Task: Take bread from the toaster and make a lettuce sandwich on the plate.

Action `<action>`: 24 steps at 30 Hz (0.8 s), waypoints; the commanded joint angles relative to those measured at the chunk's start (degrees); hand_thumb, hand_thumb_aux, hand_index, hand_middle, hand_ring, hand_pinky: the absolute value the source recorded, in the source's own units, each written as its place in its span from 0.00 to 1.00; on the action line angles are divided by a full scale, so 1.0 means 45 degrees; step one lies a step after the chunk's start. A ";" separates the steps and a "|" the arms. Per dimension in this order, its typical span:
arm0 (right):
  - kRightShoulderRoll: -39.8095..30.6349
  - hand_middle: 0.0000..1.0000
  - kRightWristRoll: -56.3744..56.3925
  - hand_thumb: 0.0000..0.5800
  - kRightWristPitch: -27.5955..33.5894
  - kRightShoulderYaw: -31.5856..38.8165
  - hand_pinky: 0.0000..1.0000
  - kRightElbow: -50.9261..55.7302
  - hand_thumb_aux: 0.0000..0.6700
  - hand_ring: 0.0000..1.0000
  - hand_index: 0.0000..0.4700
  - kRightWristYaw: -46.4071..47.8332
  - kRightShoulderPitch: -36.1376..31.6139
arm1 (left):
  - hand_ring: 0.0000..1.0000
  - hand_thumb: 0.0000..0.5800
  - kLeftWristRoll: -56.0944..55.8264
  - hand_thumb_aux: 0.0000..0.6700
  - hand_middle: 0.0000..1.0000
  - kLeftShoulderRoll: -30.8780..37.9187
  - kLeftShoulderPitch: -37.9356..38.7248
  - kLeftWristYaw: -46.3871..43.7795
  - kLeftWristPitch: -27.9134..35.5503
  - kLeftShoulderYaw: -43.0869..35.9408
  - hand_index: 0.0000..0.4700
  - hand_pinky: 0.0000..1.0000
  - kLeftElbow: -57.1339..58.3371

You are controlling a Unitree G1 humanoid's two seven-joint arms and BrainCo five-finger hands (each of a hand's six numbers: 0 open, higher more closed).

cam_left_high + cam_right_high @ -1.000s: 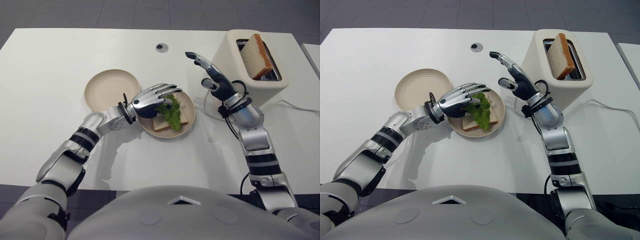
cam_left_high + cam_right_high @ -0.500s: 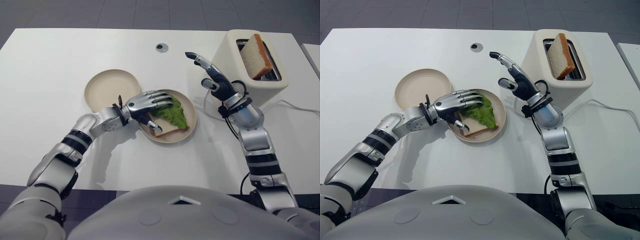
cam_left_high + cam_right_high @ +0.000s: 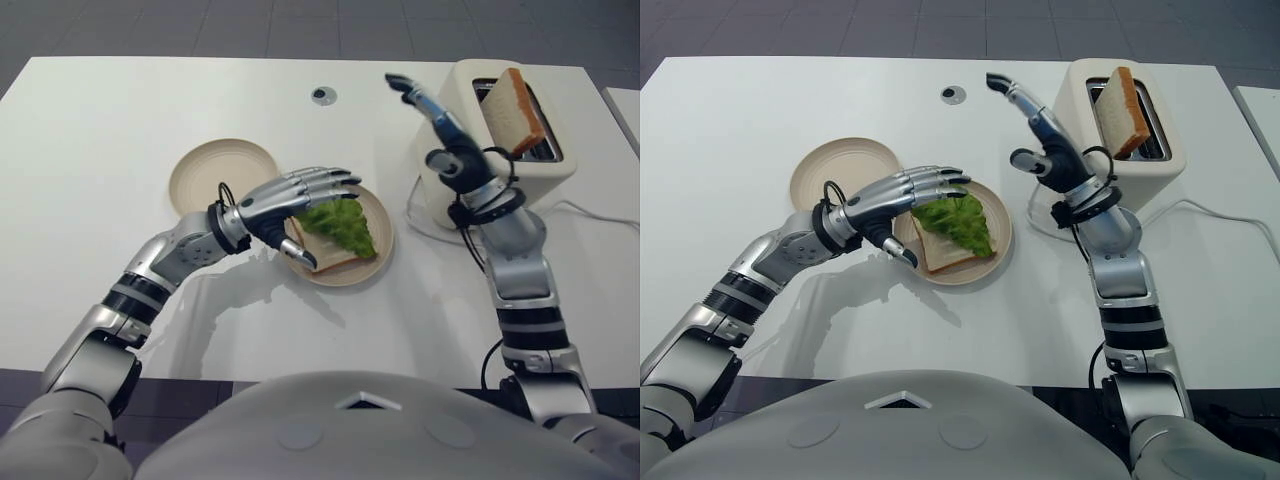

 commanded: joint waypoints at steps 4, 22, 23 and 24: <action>-0.2316 0.00 -0.2022 0.00 -0.0028 -0.3160 0.00 -0.0238 0.00 0.00 0.00 -0.0985 -0.0298 | 0.00 0.00 0.0877 0.00 0.00 -0.0219 0.0359 -0.0007 0.0326 0.0891 0.00 0.00 -0.0140; -0.6923 0.00 -0.4977 0.00 0.4079 -0.2493 0.00 0.2157 0.00 0.00 0.00 0.2631 0.1193 | 0.00 0.00 0.2063 0.00 0.00 -0.0267 0.0676 -0.0348 0.0889 0.1230 0.00 0.00 -0.0551; -0.6821 0.00 -0.5021 0.00 0.4098 -0.2212 0.00 0.2160 0.00 0.00 0.00 0.2619 0.1022 | 0.00 0.00 0.2064 0.00 0.00 -0.0272 0.0668 -0.0344 0.0883 0.1231 0.00 0.00 -0.0519; -0.6712 0.00 -0.5073 0.00 0.4124 -0.1944 0.00 0.2181 0.00 0.00 0.00 0.2562 0.0824 | 0.00 0.00 0.2078 0.00 0.00 -0.0281 0.0646 -0.0329 0.0873 0.1232 0.00 0.00 -0.0466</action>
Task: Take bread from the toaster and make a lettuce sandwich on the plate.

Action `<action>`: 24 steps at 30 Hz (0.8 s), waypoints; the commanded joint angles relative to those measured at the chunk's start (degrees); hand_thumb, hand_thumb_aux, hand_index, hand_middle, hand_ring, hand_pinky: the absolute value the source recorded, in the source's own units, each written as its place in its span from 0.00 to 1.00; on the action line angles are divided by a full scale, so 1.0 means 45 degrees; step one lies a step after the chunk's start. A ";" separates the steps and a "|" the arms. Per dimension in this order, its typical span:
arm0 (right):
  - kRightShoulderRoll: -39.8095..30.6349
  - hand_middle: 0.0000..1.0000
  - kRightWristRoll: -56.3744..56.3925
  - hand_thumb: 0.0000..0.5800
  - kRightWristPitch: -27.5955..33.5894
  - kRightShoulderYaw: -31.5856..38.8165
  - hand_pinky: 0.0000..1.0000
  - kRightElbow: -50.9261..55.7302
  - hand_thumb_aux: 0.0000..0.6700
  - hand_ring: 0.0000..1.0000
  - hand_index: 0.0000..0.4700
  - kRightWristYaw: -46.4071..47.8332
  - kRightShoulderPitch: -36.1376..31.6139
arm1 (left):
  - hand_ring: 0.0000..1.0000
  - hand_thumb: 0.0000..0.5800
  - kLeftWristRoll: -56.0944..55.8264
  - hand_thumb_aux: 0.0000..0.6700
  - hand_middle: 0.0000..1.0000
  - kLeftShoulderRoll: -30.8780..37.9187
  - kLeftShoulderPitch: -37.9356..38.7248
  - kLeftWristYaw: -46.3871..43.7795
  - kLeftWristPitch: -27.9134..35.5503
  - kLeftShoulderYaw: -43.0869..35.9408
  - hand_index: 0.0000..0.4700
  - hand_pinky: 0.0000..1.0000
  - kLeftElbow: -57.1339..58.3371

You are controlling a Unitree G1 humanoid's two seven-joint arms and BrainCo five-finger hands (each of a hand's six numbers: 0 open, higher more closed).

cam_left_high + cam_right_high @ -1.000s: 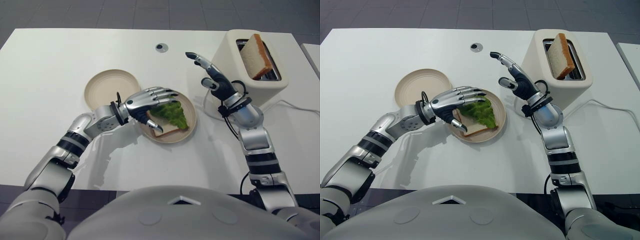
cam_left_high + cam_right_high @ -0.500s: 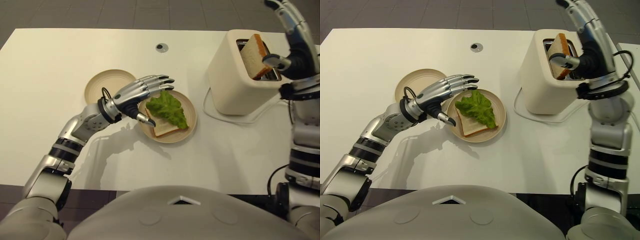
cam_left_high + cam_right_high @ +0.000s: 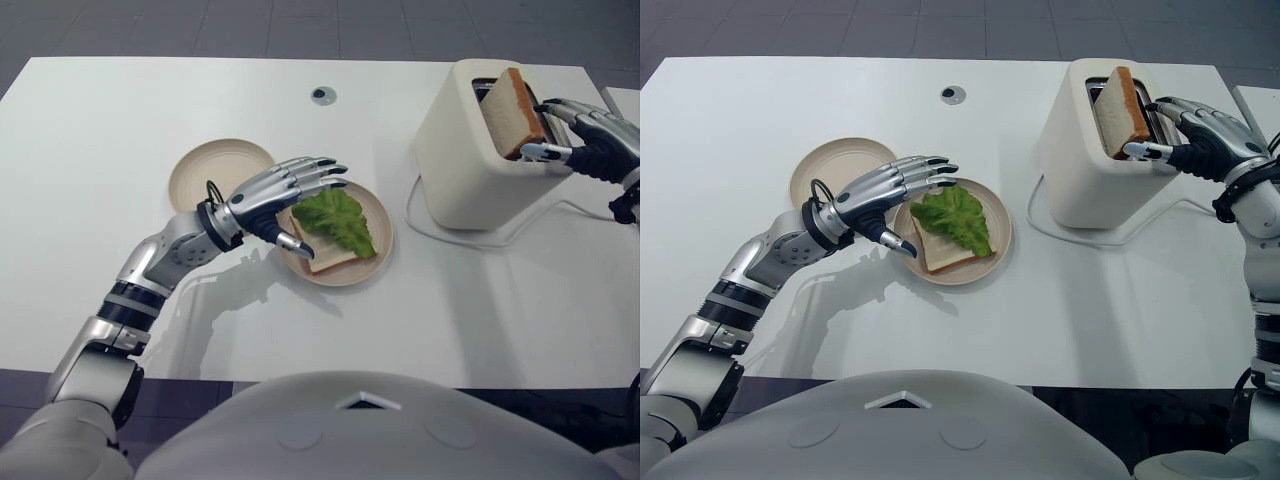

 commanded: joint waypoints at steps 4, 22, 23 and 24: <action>0.0703 0.00 -0.0296 0.00 0.0175 0.1616 0.00 0.0205 0.00 0.00 0.00 -0.0492 -0.1229 | 0.00 0.00 0.0383 0.00 0.00 -0.0081 -0.0206 0.0007 0.0014 0.0081 0.00 0.00 0.0381; 0.1967 1.00 -0.0528 1.00 0.0559 0.0902 1.00 -0.0433 1.00 1.00 1.00 -0.4695 -0.3366 | 0.00 0.00 0.1167 0.00 0.00 -0.0181 -0.0350 0.0890 -0.0063 0.0262 0.00 0.00 0.0949; 0.1994 1.00 -0.0441 1.00 0.0493 0.0757 1.00 -0.0552 1.00 1.00 1.00 -0.4901 -0.3461 | 0.00 0.00 0.1177 0.00 0.00 -0.0180 -0.0357 0.0921 -0.0066 0.0271 0.00 0.00 0.0950; 0.2038 1.00 -0.0301 1.00 0.0417 0.0600 1.00 -0.0689 1.00 1.00 1.00 -0.5096 -0.3565 | 0.00 0.00 0.1180 0.00 0.00 -0.0178 -0.0356 0.0962 -0.0072 0.0285 0.00 0.00 0.0951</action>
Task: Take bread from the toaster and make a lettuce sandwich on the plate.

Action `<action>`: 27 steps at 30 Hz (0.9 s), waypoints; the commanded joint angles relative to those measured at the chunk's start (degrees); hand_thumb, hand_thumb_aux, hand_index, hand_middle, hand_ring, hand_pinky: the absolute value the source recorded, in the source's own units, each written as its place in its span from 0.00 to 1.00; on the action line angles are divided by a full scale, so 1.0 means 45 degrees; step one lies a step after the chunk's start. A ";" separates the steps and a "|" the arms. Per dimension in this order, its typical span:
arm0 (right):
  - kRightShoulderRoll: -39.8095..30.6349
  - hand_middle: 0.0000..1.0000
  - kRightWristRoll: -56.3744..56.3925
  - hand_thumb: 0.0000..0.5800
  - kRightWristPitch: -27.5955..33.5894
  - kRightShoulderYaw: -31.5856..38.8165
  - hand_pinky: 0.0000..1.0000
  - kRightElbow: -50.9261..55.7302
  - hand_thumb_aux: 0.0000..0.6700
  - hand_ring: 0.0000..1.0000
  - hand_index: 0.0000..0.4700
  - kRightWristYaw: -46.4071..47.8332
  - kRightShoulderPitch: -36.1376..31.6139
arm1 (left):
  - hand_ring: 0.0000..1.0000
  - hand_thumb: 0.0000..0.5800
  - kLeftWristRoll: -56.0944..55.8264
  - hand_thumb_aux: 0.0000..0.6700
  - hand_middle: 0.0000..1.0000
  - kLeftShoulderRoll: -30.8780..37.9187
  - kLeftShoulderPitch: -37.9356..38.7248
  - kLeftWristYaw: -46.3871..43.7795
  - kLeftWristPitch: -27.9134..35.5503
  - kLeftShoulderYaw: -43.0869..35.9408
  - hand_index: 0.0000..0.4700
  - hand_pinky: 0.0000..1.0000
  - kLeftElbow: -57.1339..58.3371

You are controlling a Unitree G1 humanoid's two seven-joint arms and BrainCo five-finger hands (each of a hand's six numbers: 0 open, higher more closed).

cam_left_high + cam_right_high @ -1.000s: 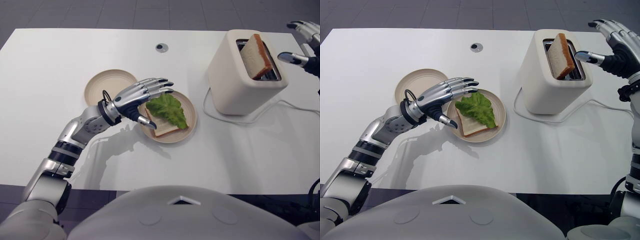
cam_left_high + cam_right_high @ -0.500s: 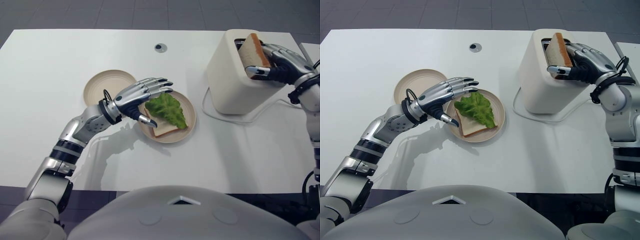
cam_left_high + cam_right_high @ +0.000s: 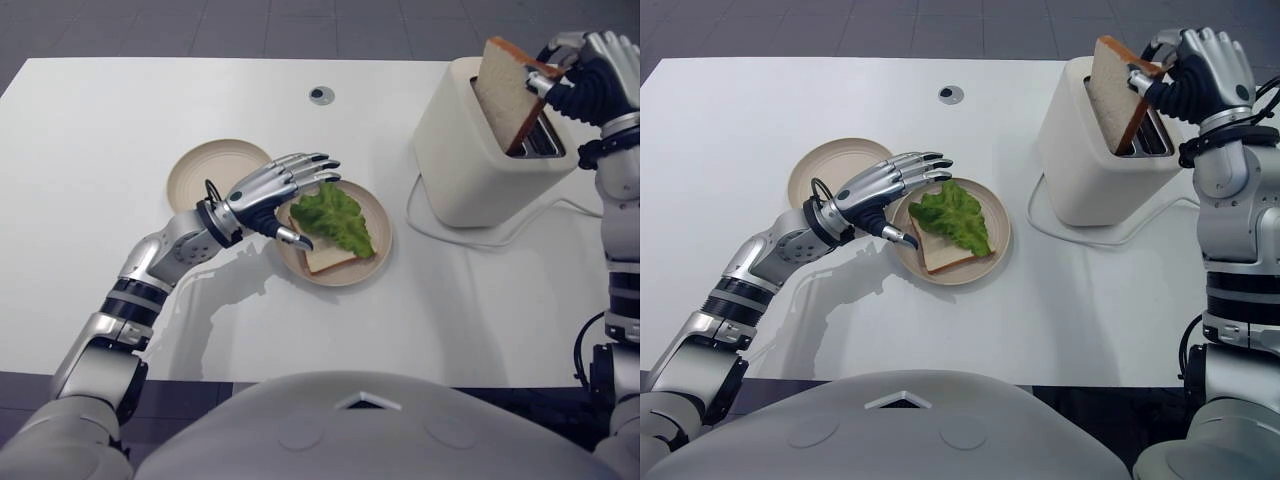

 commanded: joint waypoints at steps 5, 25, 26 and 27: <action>0.0698 1.00 0.1340 1.00 -0.0776 -0.1089 1.00 -0.1220 1.00 1.00 1.00 -0.1136 -0.0907 | 0.00 0.00 -0.0121 0.00 0.00 0.0010 -0.0178 0.0404 -0.0162 0.0321 0.00 0.00 0.0089; 0.4756 1.00 0.8498 1.00 0.0923 0.3606 1.00 -0.2659 1.00 1.00 1.00 0.4648 0.1198 | 0.00 0.00 -1.7051 0.00 0.00 -0.0162 0.0780 -0.6673 0.0392 0.1471 0.00 0.00 -0.3752; 0.4888 1.00 0.8431 1.00 0.0906 0.3846 1.00 -0.2503 1.00 1.00 1.00 0.4756 0.1297 | 0.00 0.00 -1.7312 0.00 0.00 -0.0217 0.0909 -0.7099 0.0587 0.1542 0.00 0.00 -0.3979; 0.4997 1.00 0.8276 1.00 0.0815 0.4070 1.00 -0.2252 1.00 1.00 1.00 0.4818 0.1391 | 0.00 0.00 -1.7489 0.00 0.00 -0.0272 0.1068 -0.7557 0.0768 0.1579 0.00 0.00 -0.4216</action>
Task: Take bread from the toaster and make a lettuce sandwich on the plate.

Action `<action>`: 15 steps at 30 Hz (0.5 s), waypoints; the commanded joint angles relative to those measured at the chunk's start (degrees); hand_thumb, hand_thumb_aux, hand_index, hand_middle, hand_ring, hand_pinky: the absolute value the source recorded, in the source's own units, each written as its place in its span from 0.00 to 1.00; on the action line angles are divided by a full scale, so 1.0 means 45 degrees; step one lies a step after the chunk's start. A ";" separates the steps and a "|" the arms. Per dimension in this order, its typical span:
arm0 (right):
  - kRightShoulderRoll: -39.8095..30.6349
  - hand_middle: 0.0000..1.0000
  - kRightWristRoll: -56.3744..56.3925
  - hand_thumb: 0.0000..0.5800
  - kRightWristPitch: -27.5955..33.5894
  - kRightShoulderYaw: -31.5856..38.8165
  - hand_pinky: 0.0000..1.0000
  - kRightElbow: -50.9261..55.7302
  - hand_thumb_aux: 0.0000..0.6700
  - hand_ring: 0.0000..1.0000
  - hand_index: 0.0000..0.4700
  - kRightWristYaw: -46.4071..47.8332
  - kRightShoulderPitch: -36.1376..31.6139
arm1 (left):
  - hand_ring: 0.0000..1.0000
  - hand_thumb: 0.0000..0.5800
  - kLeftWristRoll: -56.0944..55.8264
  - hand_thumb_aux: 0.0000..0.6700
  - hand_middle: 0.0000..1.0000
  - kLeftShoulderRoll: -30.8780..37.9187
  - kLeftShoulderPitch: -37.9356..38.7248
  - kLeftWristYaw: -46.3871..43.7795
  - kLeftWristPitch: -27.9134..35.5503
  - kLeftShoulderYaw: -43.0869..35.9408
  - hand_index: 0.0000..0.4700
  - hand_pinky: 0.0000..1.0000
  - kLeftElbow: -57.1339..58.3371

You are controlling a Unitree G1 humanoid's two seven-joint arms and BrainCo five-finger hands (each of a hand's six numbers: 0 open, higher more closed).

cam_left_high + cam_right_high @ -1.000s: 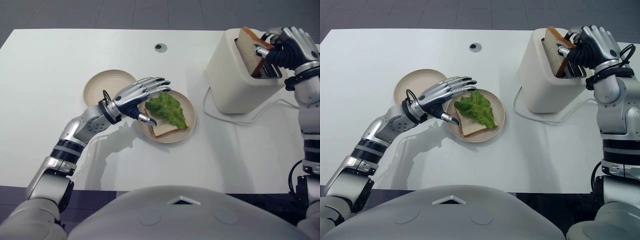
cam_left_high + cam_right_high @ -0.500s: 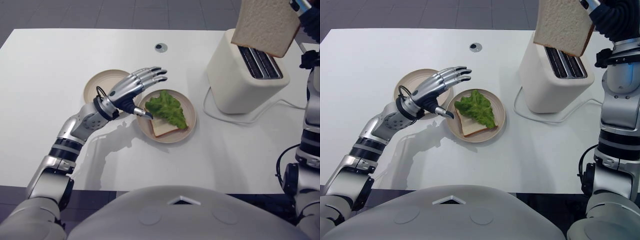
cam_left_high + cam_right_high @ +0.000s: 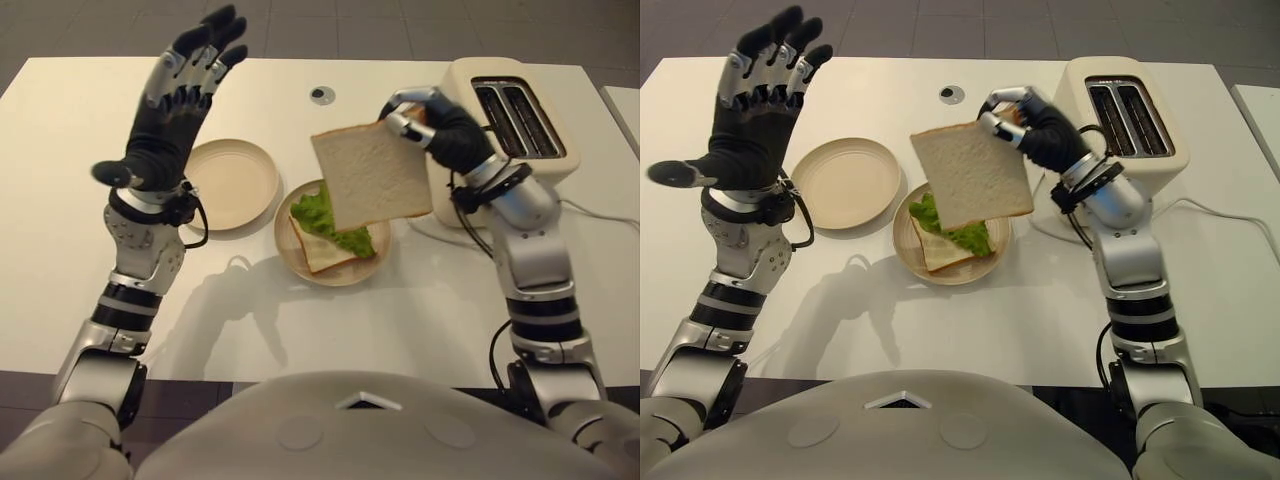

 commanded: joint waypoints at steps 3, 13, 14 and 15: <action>0.0483 1.00 -0.0536 1.00 -0.0322 0.1068 1.00 0.1817 1.00 1.00 1.00 0.0582 0.0354 | 0.00 0.00 -0.0585 0.00 0.00 -0.0258 0.0903 -0.2486 0.1061 0.0120 0.00 0.00 -0.1233; 0.1586 1.00 -0.2124 1.00 -0.2465 0.1722 1.00 0.6646 1.00 1.00 1.00 0.0056 -0.0457 | 0.00 0.00 0.5156 0.00 0.00 -0.0802 0.1330 -0.4460 0.0211 -0.0813 0.00 0.00 0.1231; 0.1724 1.00 -0.2242 1.00 -0.2632 0.1749 1.00 0.6893 1.00 1.00 1.00 -0.0086 -0.0526 | 0.00 0.00 0.5728 0.00 0.00 -0.0778 0.1347 -0.4484 0.0063 -0.0890 0.00 0.00 0.1496; 0.1833 1.00 -0.2371 1.00 -0.2795 0.1787 1.00 0.7084 1.00 1.00 1.00 -0.0201 -0.0569 | 0.00 0.00 0.6399 0.00 0.00 -0.0740 0.1354 -0.4445 -0.0073 -0.0964 0.00 0.00 0.1784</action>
